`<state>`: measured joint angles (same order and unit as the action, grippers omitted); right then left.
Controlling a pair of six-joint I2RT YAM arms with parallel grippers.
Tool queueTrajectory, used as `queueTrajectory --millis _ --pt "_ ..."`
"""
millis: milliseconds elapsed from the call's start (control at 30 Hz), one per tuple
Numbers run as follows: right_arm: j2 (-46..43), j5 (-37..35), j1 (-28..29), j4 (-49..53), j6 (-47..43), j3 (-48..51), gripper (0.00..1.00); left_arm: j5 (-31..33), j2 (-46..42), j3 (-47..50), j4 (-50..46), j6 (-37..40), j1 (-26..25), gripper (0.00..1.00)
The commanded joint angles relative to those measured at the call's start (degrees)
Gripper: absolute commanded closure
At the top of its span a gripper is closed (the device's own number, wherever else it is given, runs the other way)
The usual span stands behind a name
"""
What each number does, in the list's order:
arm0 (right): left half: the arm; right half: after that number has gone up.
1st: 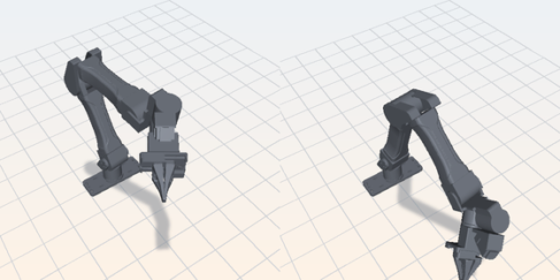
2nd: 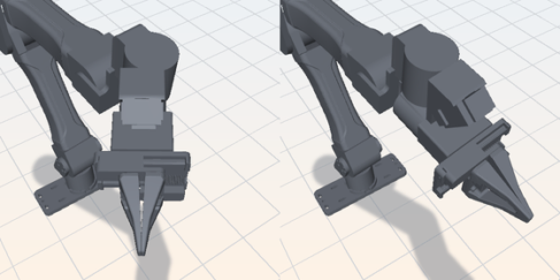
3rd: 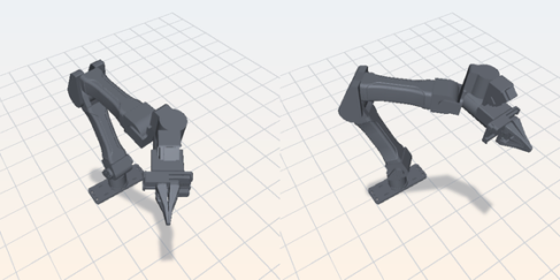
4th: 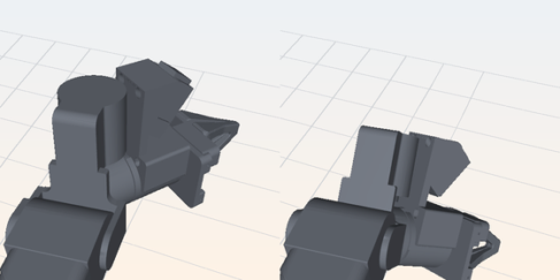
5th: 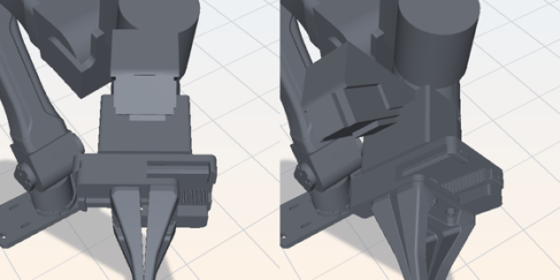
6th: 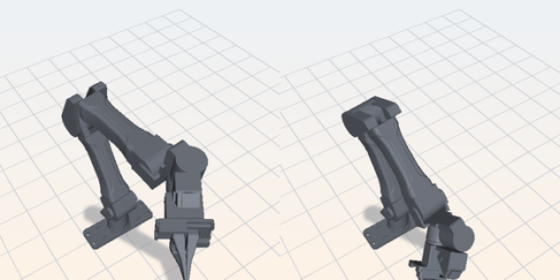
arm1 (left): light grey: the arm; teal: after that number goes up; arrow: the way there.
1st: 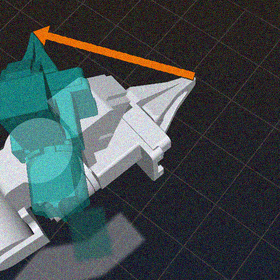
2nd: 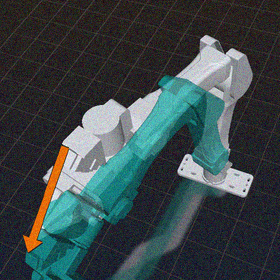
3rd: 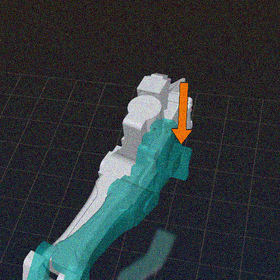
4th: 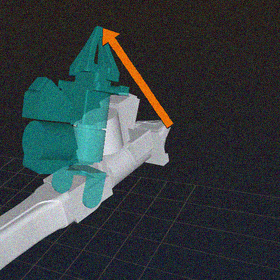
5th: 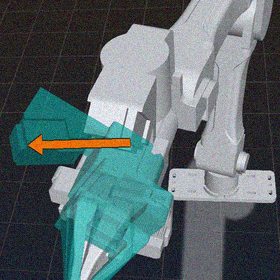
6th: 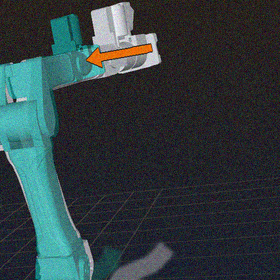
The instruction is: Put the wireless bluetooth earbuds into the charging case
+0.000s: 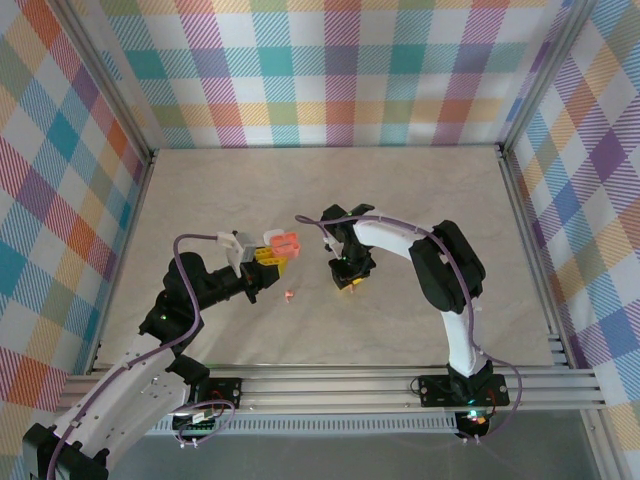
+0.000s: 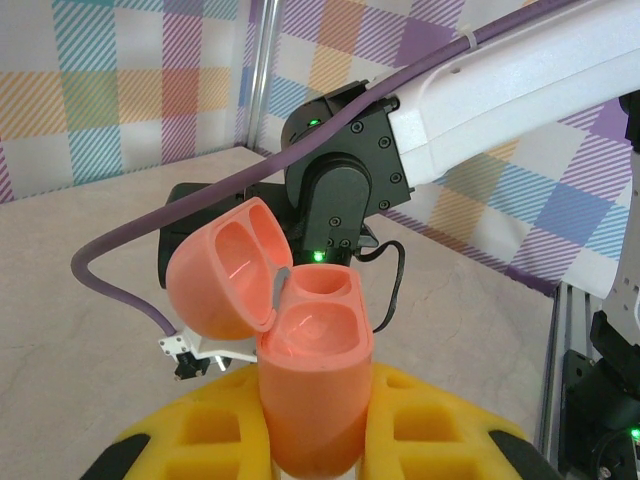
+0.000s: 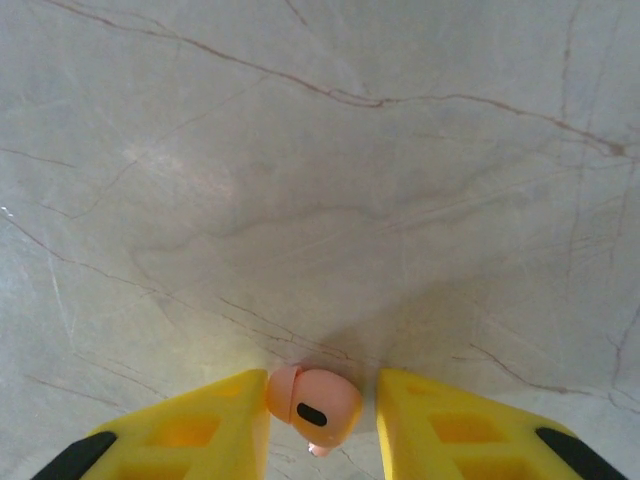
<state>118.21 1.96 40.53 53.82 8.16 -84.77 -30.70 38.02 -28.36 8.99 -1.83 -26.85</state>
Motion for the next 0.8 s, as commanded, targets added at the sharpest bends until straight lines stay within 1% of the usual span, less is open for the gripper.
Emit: queueTrajectory --millis 0,400,767 --pt "2.3 1.3 0.4 0.9 0.1 -0.3 0.67 0.4 -0.5 -0.2 0.7 0.9 0.5 1.00" --pt "1.9 1.6 0.7 0.5 3.2 0.6 0.76 0.6 -0.7 -0.2 0.6 0.8 0.5 1.00" --pt "-3.3 -3.0 0.7 1.6 5.7 0.4 0.79 0.7 -0.8 0.1 0.8 0.4 0.5 1.00"
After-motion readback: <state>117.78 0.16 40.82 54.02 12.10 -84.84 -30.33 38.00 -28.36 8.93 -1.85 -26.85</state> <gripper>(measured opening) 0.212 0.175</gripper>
